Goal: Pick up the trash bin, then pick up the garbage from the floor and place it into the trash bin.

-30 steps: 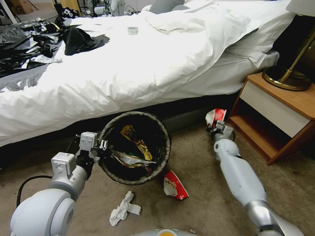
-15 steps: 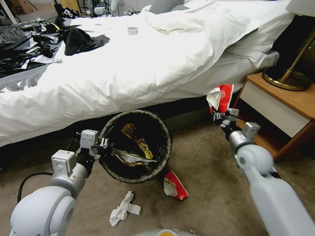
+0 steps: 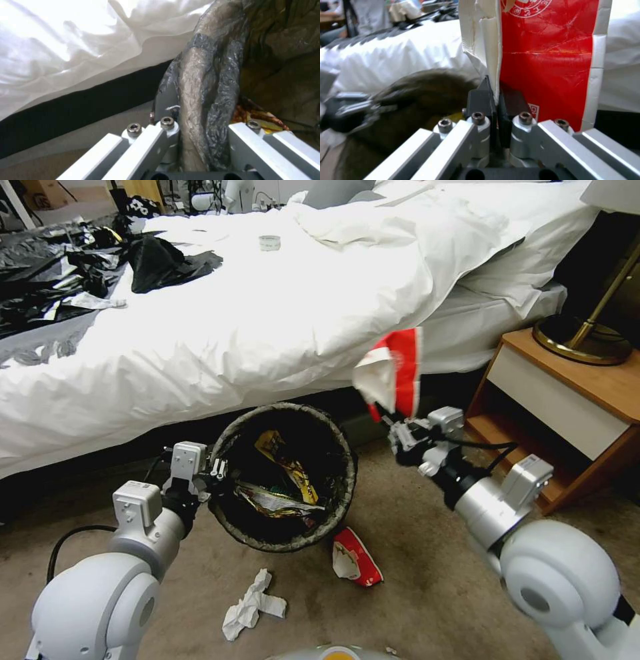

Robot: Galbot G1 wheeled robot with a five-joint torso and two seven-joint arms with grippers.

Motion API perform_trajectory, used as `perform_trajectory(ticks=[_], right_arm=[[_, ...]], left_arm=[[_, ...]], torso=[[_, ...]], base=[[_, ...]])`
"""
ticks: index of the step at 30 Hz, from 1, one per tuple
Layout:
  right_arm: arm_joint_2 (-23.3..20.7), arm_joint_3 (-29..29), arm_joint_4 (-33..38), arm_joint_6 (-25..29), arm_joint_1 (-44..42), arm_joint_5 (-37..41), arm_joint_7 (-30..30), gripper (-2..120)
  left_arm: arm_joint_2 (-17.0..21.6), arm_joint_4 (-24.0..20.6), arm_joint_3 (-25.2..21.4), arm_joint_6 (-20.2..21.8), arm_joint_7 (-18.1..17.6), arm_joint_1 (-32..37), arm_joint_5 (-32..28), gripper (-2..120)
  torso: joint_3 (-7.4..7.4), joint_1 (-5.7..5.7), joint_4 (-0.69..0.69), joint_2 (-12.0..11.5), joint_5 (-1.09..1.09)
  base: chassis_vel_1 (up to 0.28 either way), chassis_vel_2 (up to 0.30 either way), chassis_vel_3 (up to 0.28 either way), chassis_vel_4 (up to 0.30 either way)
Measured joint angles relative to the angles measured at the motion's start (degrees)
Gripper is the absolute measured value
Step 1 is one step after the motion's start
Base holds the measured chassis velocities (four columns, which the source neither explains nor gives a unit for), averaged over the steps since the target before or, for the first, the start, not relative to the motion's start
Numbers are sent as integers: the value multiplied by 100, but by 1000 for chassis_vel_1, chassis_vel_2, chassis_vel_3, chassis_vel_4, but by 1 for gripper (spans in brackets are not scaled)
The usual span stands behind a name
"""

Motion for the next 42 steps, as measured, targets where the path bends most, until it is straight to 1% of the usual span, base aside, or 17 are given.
perform_trajectory(ticks=[5,9,14,17,20,21,23,24,27,28,30,34,35,36,39,40,42], right_arm=[[-33,-419,-121,-2,71,-213,-37,0],[27,-989,-426,87,89,-571,-56,0],[78,-1245,-548,105,104,-690,-56,0],[90,-1416,-607,90,107,-766,-53,6],[109,-1584,-671,75,127,-822,-26,20],[109,-1584,-671,75,127,-822,-26,20],[112,-1681,-703,56,135,-863,-21,30],[112,-1681,-703,56,135,-863,-21,30],[107,-1803,-706,24,148,-894,-21,43],[107,-1803,-706,24,148,-894,-21,43],[103,-1860,-702,6,186,-905,-21,55],[95,-1868,-692,-2,215,-906,-22,63],[89,-1853,-668,-2,230,-906,-23,74],[89,-1853,-668,-2,230,-906,-23,74],[66,-1765,-582,-3,221,-905,-25,88],[66,-1765,-582,-3,221,-905,-25,88],[49,-1652,-466,-3,172,-894,-25,97]], left_arm=[[-31,-5,39,4,-10,3,13,1],[-29,-34,41,8,-16,32,29,1],[-22,-54,32,11,-17,42,32,1],[-24,-62,30,13,-17,45,33,1],[-36,-66,35,15,-18,41,35,1],[-36,-66,35,15,-18,41,35,1],[-45,-64,49,15,-18,33,38,1],[-45,-64,49,15,-18,33,38,1],[-50,-49,59,16,-17,19,40,1],[-50,-49,59,16,-17,19,40,1],[-48,-35,61,16,-16,14,41,1],[-40,-24,62,18,-16,5,41,1],[-34,-14,62,20,-16,-2,40,1],[-34,-14,62,20,-16,-2,40,1],[-31,14,79,23,-14,-23,39,1],[-31,14,79,23,-14,-23,39,1],[-38,38,104,23,-10,-51,39,1]], torso=[[0,0,0,0,1],[1,0,0,0,1],[1,0,0,0,1],[1,0,0,0,0],[1,0,-1,0,1],[1,0,-1,0,1],[1,0,0,0,0],[1,0,0,0,0],[1,0,-1,0,0],[1,0,-1,0,0],[1,0,0,0,0],[1,1,-1,0,1],[1,0,0,0,1],[1,0,0,0,1],[1,0,0,0,1],[1,0,0,0,1],[1,0,0,0,1]], base=[[0,0,0,0],[0,0,0,0],[0,0,0,0],[0,0,0,0],[0,0,0,0],[0,0,0,0],[0,0,0,0],[0,0,0,0],[0,0,0,0],[0,0,0,0],[0,0,0,0],[0,0,0,0],[0,0,0,0],[0,0,0,0],[0,0,0,0],[0,0,0,0],[0,0,0,0]])
